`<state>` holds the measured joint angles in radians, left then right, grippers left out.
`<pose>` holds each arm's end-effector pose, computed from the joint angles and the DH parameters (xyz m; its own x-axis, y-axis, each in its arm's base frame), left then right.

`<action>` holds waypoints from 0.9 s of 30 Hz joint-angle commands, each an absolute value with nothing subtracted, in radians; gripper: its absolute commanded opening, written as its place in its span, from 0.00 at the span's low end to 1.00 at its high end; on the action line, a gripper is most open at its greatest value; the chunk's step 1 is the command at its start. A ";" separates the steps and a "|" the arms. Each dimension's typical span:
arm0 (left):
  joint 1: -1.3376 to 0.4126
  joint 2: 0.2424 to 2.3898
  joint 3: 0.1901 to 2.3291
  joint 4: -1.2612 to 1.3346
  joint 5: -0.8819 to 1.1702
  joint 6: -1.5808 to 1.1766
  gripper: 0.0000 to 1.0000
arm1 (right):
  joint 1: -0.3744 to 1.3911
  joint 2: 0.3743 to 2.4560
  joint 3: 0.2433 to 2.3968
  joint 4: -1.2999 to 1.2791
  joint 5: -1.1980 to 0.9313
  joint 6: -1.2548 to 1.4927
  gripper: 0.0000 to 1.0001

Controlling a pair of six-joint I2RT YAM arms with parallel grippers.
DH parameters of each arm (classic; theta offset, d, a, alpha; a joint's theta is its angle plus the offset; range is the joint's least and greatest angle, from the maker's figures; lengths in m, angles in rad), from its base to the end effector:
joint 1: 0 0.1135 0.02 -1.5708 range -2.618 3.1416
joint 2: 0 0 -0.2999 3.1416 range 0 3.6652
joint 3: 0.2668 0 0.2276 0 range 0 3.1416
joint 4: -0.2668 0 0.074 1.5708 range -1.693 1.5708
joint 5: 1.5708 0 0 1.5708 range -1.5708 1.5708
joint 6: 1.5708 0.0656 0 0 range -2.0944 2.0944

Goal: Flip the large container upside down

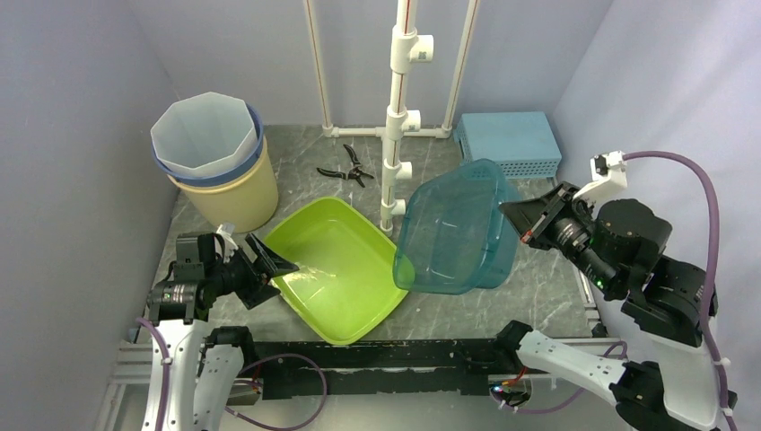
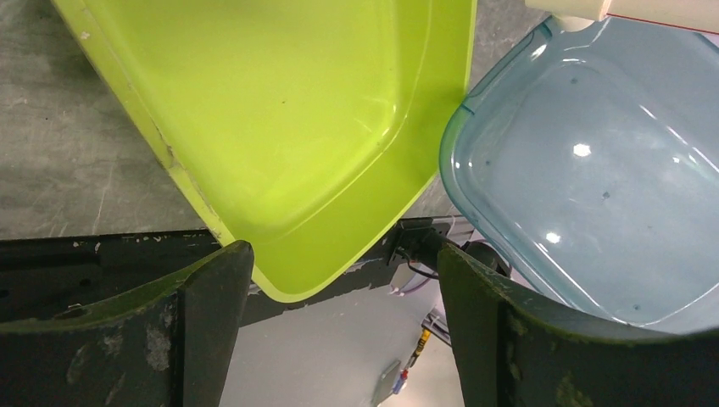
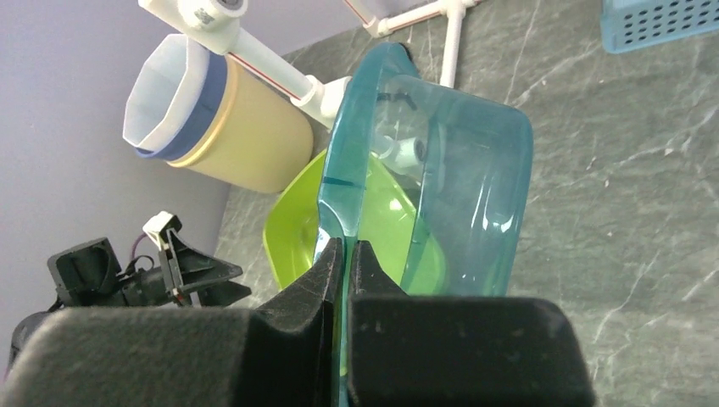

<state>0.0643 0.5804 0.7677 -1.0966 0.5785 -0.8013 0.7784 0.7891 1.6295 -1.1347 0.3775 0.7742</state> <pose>0.0551 -0.0324 0.2761 -0.7500 -0.6509 -0.1175 -0.3698 0.5600 -0.7414 0.0452 0.0106 0.4908 -0.4284 0.4903 -0.7590 -0.1427 0.7927 0.5926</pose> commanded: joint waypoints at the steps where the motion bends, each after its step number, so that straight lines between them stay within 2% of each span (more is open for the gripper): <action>1: 0.064 0.593 0.762 -1.062 0.603 -0.787 0.85 | 0.781 0.823 1.758 -1.167 0.462 0.668 0.00; 7: 0.064 0.588 0.751 -1.056 0.604 -0.792 0.85 | 0.781 0.843 1.864 -1.206 0.492 0.644 0.00; 14: 0.063 0.593 0.752 -1.055 0.607 -0.789 0.85 | 0.781 0.889 1.861 -1.282 0.593 0.619 0.00; 27: 0.064 0.563 0.719 -1.088 0.573 -0.799 0.85 | 0.781 0.989 1.473 -1.152 0.579 0.558 0.00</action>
<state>0.0643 0.5838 0.7330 -1.0870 0.5785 -0.8013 0.7822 0.9951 1.5253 -1.2297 0.5671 0.5987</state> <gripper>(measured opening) 0.847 0.024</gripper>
